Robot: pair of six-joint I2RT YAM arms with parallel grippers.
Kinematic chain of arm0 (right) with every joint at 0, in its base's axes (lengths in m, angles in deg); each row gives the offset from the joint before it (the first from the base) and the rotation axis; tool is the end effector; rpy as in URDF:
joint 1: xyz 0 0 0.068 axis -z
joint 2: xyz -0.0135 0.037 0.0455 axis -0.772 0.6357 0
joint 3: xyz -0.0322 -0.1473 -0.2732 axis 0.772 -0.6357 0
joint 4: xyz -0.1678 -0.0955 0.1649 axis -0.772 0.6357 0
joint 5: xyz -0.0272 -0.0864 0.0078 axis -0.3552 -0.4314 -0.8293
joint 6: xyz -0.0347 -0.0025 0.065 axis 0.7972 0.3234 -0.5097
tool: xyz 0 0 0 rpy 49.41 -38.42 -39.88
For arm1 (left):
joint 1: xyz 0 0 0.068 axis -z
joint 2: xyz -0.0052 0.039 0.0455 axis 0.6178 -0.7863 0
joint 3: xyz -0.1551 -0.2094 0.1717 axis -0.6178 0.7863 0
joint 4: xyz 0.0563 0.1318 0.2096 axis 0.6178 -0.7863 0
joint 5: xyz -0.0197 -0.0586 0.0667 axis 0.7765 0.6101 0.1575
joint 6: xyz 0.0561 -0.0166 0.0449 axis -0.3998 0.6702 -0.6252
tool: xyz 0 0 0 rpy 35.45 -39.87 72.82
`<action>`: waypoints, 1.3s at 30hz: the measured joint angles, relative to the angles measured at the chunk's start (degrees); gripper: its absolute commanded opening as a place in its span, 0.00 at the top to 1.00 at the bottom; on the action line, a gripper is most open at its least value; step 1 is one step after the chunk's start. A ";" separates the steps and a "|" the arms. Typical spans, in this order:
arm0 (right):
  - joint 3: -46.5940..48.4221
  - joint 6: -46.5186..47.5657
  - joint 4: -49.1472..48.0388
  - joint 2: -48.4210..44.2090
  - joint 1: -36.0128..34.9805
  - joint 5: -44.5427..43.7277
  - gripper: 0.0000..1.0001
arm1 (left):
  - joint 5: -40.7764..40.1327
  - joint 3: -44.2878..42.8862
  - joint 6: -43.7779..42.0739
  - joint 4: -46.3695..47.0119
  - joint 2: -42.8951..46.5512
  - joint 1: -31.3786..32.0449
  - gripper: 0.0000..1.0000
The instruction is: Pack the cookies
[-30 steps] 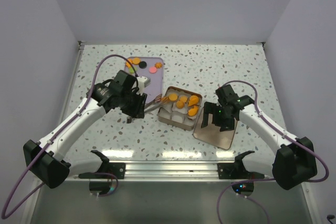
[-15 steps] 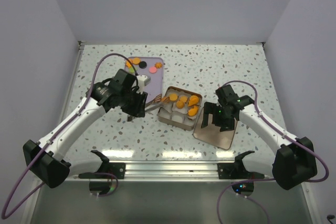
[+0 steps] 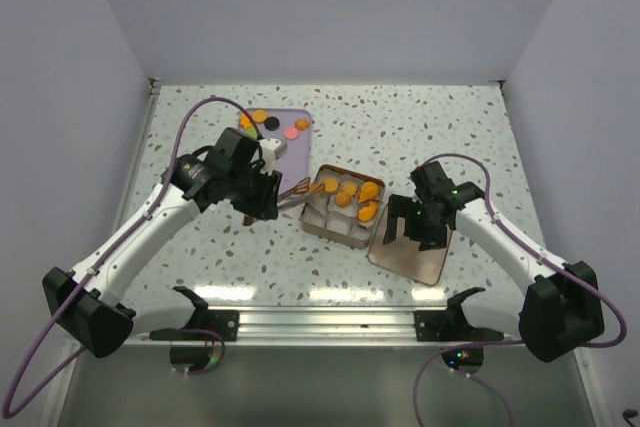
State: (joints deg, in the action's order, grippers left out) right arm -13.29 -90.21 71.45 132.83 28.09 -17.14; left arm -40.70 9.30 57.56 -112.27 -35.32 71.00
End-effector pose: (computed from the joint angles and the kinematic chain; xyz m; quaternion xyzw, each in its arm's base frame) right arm 0.1776 0.0815 0.2331 0.0639 0.9832 0.1262 0.1156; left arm 0.1812 -0.1298 0.3458 0.1808 0.9403 -0.1867 0.2199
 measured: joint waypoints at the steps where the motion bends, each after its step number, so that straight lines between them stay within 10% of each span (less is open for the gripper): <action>1: -0.07 0.02 -0.04 -0.02 0.00 0.00 0.01 | 0.00 -0.09 0.02 0.07 -0.04 0.00 0.54; 21: -0.33 0.37 -0.13 -0.07 0.00 0.07 0.01 | -3.65 -8.33 1.88 -0.52 -3.87 0.20 0.56; 39: 2.45 0.63 3.08 -1.73 0.00 0.02 0.01 | -15.13 -25.73 4.94 0.20 -27.71 -6.91 0.54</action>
State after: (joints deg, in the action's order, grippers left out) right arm -10.84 -89.58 74.53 131.11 28.09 -17.12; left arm -55.82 -16.43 62.50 -112.07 -63.03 64.09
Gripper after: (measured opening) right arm 0.986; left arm 0.453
